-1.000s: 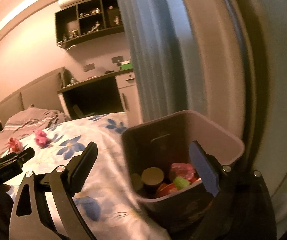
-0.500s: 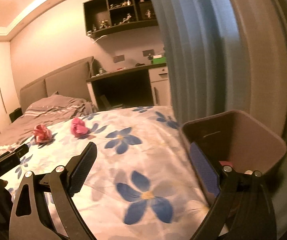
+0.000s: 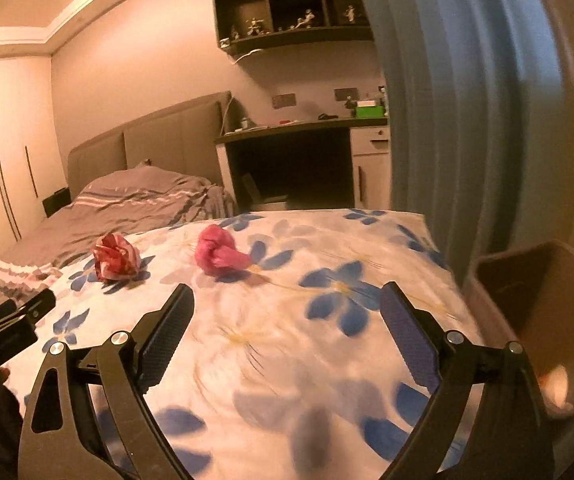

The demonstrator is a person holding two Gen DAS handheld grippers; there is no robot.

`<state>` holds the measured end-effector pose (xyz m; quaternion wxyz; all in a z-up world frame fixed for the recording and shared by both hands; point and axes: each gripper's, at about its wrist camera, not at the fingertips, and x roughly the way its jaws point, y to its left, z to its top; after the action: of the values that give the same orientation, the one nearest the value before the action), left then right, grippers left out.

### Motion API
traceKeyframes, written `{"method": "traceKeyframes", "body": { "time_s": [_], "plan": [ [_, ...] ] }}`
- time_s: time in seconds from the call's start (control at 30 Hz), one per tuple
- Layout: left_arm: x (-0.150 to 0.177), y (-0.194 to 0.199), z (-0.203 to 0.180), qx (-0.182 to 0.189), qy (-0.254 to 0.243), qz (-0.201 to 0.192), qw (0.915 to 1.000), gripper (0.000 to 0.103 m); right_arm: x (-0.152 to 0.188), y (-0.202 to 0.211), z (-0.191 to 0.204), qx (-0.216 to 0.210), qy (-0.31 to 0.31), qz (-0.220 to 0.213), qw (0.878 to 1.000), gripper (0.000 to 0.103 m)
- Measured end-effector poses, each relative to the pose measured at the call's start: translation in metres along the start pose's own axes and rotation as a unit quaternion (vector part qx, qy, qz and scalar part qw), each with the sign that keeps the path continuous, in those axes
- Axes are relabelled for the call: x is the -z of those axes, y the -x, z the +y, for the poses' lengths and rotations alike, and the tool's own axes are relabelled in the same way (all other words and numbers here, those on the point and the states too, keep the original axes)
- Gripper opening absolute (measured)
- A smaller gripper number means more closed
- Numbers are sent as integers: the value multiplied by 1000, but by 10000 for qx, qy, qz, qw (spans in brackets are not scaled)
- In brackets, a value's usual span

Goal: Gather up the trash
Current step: 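Move both tools back over the red wrapper and pink bag, then grasp the red plastic wrapper with the left tool while the right grasps the pink bag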

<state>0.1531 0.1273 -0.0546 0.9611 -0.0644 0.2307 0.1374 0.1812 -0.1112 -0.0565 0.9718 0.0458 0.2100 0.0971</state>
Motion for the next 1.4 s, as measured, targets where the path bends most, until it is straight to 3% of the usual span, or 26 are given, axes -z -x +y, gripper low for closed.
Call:
{"method": "traceKeyframes", "body": {
  "time_s": [0.47,0.67,0.97,1.03,1.2,1.3,1.37,1.4],
  "plan": [
    [-48,-57,13,32,-95,-278,9996,97,-41,-124,52,-140,178,548,9982,90],
    [-56,-91,9,92,-3,-131,9999,97,-48,-158,60,-158,98,837,9963,83],
    [-65,-136,12,83,157,289,9994,97,-36,-178,62,-235,124,1286,9913,51],
    [-66,-145,15,125,208,420,9988,97,-34,-180,65,-276,197,1329,9906,34],
    [-61,-163,24,371,412,811,9952,97,-33,-181,70,-334,348,1329,9900,25],
    [-60,-166,26,577,455,891,9933,85,-32,-182,69,-364,324,1339,9898,22],
    [-59,-167,24,753,423,978,9915,64,-33,-182,68,-378,298,1337,9898,21],
    [-58,-168,22,818,383,1030,9906,59,-33,-182,67,-386,291,1333,9899,20]
  ]
}}
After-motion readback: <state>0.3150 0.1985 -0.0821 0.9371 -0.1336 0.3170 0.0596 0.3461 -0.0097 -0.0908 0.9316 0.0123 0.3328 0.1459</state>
